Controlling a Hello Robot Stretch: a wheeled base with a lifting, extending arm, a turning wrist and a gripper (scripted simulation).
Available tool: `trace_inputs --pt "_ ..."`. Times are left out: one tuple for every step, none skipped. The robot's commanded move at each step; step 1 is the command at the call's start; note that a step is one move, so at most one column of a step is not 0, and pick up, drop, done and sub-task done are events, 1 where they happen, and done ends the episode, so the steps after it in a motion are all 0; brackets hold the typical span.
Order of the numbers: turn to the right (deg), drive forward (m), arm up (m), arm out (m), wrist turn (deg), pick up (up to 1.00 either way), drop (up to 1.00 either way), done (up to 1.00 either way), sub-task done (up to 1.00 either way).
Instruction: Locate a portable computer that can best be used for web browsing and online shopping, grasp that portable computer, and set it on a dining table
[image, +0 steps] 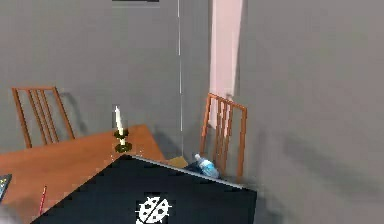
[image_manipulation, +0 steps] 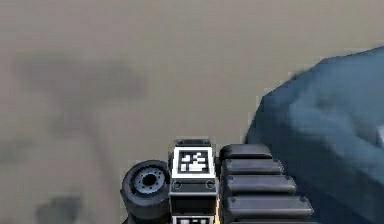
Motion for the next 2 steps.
trace_inputs --pt "45.0 0.0 0.0 0.0 0.0 0.0 0.0 0.0 0.0" --pt "45.0 0.0 0.0 0.0 0.0 0.0 0.0 0.0 0.0"
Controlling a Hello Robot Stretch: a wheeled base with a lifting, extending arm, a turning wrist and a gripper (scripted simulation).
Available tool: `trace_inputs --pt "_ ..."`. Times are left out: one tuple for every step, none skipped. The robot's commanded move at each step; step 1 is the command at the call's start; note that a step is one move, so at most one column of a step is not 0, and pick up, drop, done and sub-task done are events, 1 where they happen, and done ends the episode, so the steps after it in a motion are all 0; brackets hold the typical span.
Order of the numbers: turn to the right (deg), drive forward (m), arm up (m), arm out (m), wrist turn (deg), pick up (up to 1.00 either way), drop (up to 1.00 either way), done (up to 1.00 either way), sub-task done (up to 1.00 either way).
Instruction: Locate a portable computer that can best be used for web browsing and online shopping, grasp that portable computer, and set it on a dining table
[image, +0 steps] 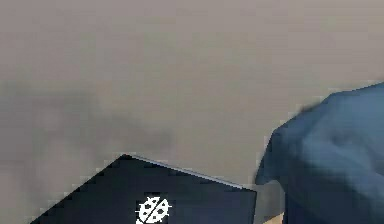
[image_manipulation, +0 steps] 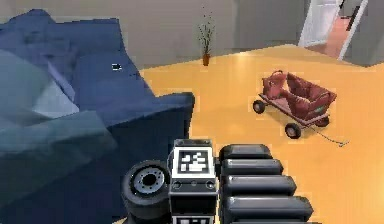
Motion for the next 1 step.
trace_inputs --pt "12.0 0.0 0.0 0.0 0.0 0.0 0.0 0.0 0.0"
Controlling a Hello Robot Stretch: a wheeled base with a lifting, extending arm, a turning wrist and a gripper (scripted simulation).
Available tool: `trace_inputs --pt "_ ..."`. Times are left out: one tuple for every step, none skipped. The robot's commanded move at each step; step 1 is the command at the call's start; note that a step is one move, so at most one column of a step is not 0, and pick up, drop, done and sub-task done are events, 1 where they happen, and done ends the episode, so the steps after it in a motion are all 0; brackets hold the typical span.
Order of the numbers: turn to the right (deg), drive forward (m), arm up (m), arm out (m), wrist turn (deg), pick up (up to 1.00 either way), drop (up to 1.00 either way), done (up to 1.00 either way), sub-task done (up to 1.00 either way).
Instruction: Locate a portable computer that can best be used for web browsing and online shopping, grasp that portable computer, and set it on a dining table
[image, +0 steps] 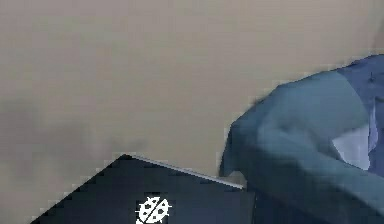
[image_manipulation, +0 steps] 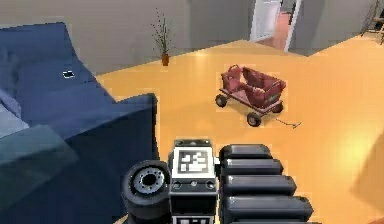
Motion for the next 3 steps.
trace_inputs --pt "3.0 0.0 0.0 0.0 0.0 0.0 0.0 0.0 0.0" --pt "-45.0 0.0 0.0 0.0 0.0 0.0 0.0 0.0 0.0" --pt "-15.0 0.0 0.0 0.0 0.0 0.0 0.0 0.0 0.0"
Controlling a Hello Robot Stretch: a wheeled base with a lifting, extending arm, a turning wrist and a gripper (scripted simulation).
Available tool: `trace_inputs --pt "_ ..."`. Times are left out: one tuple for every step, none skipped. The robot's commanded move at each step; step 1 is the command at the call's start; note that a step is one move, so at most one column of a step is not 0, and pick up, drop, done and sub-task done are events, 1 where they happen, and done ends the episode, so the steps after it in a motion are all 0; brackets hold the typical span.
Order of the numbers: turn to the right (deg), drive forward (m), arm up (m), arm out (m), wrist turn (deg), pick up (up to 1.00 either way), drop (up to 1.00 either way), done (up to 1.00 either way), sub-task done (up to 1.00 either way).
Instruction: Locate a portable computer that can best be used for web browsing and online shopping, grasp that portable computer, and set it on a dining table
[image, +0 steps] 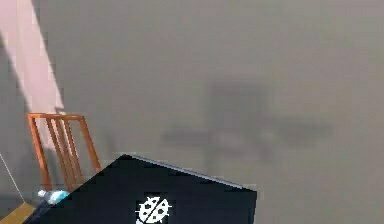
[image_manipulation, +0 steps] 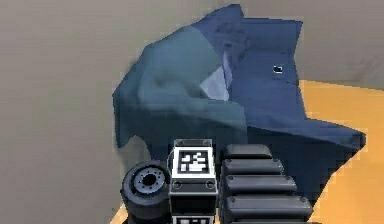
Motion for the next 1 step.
trace_inputs --pt "0.0 0.25 0.0 0.0 0.0 0.0 0.0 0.0 0.0"
